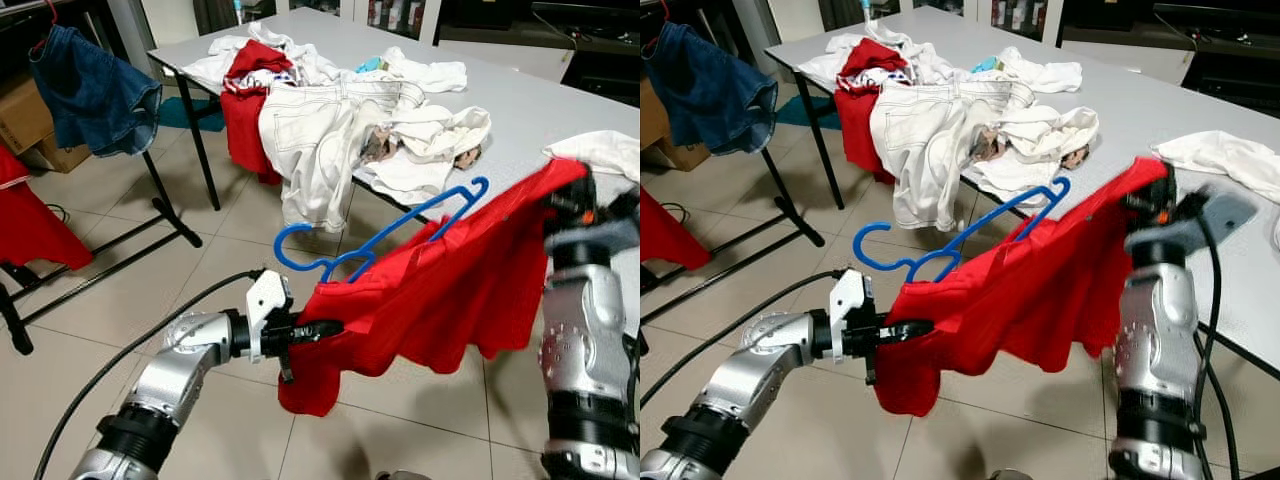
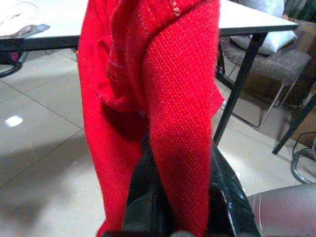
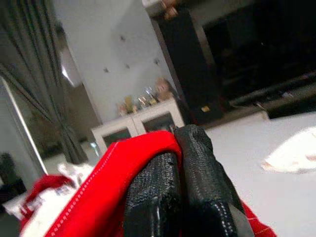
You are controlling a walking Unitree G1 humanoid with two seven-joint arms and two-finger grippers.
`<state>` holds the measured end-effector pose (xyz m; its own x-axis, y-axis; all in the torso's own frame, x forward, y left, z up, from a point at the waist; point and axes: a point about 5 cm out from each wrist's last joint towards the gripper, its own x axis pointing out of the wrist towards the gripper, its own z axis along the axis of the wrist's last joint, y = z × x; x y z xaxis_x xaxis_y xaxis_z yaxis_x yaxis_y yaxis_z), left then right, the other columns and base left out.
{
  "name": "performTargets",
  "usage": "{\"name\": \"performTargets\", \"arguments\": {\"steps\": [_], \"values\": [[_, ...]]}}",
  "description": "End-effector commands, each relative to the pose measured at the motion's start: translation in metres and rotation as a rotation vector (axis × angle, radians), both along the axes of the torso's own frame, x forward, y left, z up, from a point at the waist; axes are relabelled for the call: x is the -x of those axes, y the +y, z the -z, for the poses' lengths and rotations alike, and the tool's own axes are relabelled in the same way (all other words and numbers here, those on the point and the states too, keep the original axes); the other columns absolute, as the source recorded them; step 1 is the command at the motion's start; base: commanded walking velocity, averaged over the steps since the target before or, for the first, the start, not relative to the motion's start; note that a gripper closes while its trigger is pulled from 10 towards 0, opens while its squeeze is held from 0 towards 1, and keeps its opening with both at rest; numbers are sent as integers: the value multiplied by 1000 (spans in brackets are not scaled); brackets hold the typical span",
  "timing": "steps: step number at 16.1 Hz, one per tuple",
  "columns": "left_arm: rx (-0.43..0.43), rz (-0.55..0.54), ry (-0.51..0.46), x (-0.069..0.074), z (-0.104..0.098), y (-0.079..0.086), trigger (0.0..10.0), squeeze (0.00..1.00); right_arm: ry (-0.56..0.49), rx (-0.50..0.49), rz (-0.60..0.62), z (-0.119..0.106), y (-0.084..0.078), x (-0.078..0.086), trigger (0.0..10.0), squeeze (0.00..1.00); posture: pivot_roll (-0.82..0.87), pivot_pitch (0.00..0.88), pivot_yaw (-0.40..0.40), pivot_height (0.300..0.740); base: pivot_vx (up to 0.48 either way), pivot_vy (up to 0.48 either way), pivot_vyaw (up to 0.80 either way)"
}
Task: Hang hanger
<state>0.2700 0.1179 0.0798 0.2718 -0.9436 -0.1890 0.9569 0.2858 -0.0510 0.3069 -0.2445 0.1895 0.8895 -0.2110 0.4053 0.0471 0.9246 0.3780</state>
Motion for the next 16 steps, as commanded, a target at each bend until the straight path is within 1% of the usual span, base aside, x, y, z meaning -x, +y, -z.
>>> {"name": "performTargets", "arguments": {"steps": [1,2,3,6,8,9,10,11,12,14,16], "values": [[-159,-14,95,11,28,17,10000,0,-205,-15,46,-46,-14,9,0,0,-111,0,42,740,0,0,0],[-213,7,116,15,37,17,10000,0,-255,-14,12,-57,-9,9,0,0,-115,0,44,740,0,0,0],[-226,13,122,17,40,16,10000,0,-285,-14,-3,-65,-6,9,0,0,-117,0,44,740,0,0,0],[-193,-2,136,16,40,12,10000,0,-329,-38,14,-77,-11,9,0,0,-122,0,45,740,0,0,0],[-198,-28,110,13,40,12,10000,0,-339,-37,27,-81,-17,10,0,0,-122,0,43,740,0,0,0],[-176,-108,35,2,34,11,10000,0,-325,-34,42,-79,-24,10,0,0,-121,0,40,740,0,0,0],[-144,-174,-14,-6,28,11,10000,0,-311,-27,48,-75,-26,10,0,0,-118,0,38,740,0,0,0],[-95,-241,-75,-15,18,13,10000,0,-284,-27,64,-68,-29,10,0,0,-114,0,36,740,0,0,0],[-65,-256,-95,-17,13,14,10000,0,-266,-30,83,-63,-32,9,0,0,-114,0,37,740,0,0,0],[-49,-226,-83,-12,13,13,10000,0,-249,-31,114,-59,-34,8,0,0,-117,0,41,740,0,0,0],[-61,-164,-42,-1,24,12,10000,0,-236,-32,149,-60,-38,3,0,0,-115,0,42,740,0,0,0]]}}
